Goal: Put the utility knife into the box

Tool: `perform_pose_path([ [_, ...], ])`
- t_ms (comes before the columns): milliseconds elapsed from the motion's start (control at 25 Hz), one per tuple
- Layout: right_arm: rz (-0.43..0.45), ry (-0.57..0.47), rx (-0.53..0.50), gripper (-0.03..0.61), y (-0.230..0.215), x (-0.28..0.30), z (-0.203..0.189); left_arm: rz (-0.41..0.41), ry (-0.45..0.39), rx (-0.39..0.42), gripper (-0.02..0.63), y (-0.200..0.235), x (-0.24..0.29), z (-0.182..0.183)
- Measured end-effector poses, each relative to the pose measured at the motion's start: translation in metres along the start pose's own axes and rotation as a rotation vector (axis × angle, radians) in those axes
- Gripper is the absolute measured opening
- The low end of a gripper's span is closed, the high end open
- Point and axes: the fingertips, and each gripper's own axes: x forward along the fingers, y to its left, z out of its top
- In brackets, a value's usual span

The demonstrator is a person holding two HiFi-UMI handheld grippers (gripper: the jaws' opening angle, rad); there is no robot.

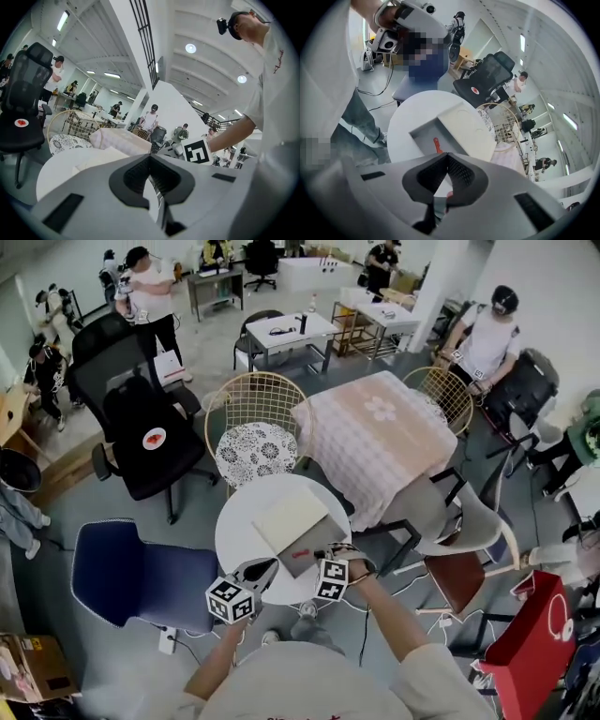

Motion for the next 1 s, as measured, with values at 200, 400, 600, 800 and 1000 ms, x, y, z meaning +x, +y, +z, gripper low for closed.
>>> perform_pose_path([
  [200,-0.054,-0.039,0.104,0.017,0.004,-0.029,0.011,-0.034,-0.017,0.045,0.011,-0.017,-0.01,0.006],
  [400,-0.072,-0.108,0.298,0.017,0.027,-0.062,0.028,-0.066,-0.016,0.074,0.011,-0.037,-0.03,0.006],
  [600,-0.08,-0.274,0.656,0.017,0.049,-0.093,0.041,-0.094,-0.007,0.095,0.011,-0.058,-0.044,-0.004],
  [800,-0.113,-0.503,1.004,0.017,0.056,-0.124,0.041,-0.097,-0.003,0.104,0.011,-0.075,-0.054,-0.014],
  [1000,-0.155,-0.753,1.294,0.017,0.06,-0.163,0.034,-0.082,-0.012,0.113,0.011,-0.094,-0.062,-0.023],
])
